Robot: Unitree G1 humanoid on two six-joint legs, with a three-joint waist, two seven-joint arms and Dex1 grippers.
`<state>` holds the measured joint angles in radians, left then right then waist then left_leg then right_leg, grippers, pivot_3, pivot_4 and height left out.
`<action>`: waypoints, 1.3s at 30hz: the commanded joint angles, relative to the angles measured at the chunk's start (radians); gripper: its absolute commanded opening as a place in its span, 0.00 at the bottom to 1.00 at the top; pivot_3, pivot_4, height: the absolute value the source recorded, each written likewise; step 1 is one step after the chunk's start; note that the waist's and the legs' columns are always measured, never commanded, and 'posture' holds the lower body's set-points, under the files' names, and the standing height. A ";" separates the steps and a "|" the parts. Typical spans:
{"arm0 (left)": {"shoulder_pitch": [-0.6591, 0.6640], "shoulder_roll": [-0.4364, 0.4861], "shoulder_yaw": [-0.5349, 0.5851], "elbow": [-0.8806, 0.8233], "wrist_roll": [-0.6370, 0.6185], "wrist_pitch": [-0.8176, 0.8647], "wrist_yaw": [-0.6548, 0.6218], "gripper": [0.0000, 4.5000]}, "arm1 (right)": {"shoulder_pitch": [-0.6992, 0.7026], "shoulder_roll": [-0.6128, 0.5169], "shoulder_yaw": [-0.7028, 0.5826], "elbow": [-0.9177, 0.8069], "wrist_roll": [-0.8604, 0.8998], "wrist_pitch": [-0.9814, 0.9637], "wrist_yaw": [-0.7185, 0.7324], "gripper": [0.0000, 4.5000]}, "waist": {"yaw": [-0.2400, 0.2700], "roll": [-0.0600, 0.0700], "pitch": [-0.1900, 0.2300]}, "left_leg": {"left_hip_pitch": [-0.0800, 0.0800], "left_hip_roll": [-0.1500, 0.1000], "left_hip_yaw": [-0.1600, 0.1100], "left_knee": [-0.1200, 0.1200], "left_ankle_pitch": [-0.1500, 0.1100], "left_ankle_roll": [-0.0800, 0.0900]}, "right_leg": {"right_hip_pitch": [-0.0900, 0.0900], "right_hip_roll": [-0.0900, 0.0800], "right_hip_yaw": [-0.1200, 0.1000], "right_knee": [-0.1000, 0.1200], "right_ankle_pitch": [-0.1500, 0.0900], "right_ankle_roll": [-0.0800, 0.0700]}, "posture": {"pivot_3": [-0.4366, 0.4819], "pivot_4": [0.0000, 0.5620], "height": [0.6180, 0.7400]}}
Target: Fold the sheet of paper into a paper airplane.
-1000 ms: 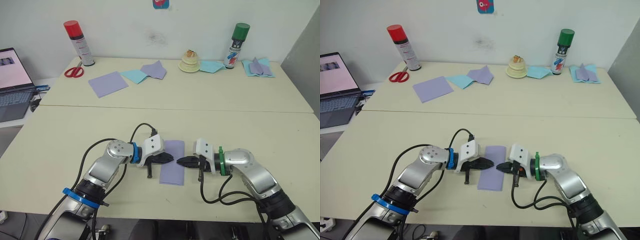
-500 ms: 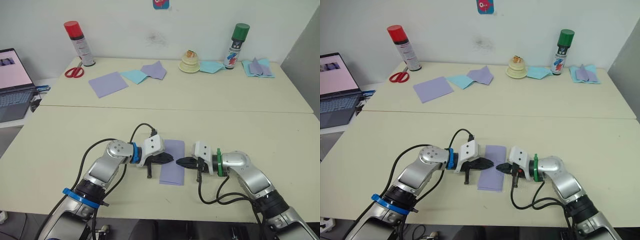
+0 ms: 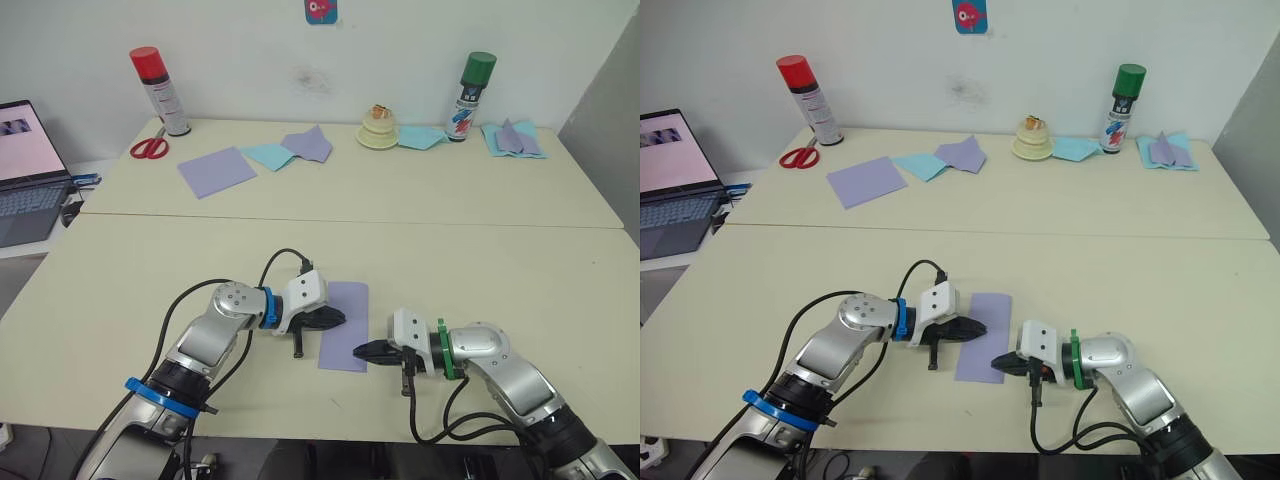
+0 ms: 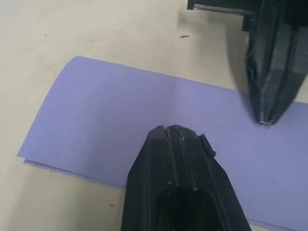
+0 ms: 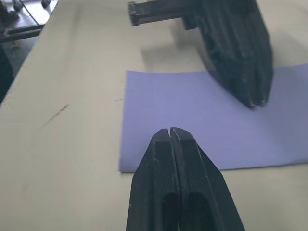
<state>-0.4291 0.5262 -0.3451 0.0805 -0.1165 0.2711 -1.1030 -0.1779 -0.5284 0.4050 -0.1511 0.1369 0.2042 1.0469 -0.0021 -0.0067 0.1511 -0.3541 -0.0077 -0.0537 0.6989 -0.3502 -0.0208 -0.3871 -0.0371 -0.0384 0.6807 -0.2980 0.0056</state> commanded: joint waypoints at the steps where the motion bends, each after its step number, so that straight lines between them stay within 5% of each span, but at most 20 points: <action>1: 0.025 0.020 -0.021 0.032 0.034 0.015 -0.003 0.00 | 0.045 -0.025 0.056 0.006 -0.015 0.016 0.044 0.01 | 0.000 0.000 -0.002 | 0.000 0.000 0.000 0.000 0.000 0.000 | 0.000 0.000 0.000 0.000 0.000 0.000 | 0.48 0.27 0.81; 15: 0.026 0.030 -0.021 0.051 0.037 -0.014 -0.018 0.00 | -0.004 0.004 -0.094 -0.174 0.183 0.168 0.001 0.01 | 0.000 0.000 -0.004 | 0.001 0.000 0.000 -0.001 0.000 0.000 | 0.001 0.000 0.000 0.000 0.000 0.000 | 0.48 0.27 0.81; 30: 0.020 0.033 -0.025 0.063 0.042 -0.043 -0.033 0.00 | -0.178 0.108 -0.090 0.241 0.000 -0.016 -0.100 0.01 | -0.001 0.001 -0.004 | 0.001 0.000 0.001 -0.001 0.000 0.000 | 0.000 0.000 0.000 0.000 0.000 0.000 | 0.48 0.27 0.81; 39: 0.019 0.029 -0.025 0.068 0.045 -0.044 -0.027 0.00 | -0.160 0.084 -0.077 0.276 -0.037 -0.018 -0.085 0.01 | 0.000 0.001 -0.005 | 0.002 0.000 0.001 -0.001 0.000 0.000 | 0.001 0.000 0.001 0.000 0.000 0.000 | 0.48 0.27 0.81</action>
<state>-0.4280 0.5365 -0.3466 0.1136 -0.1134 0.2105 -1.1270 -0.3496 -0.4253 0.3201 0.1031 0.1314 0.1794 0.9606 -0.0025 -0.0058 0.1462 -0.3515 -0.0078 -0.0531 0.6978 -0.3502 -0.0207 -0.3854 -0.0370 -0.0378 0.6808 -0.2981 0.0055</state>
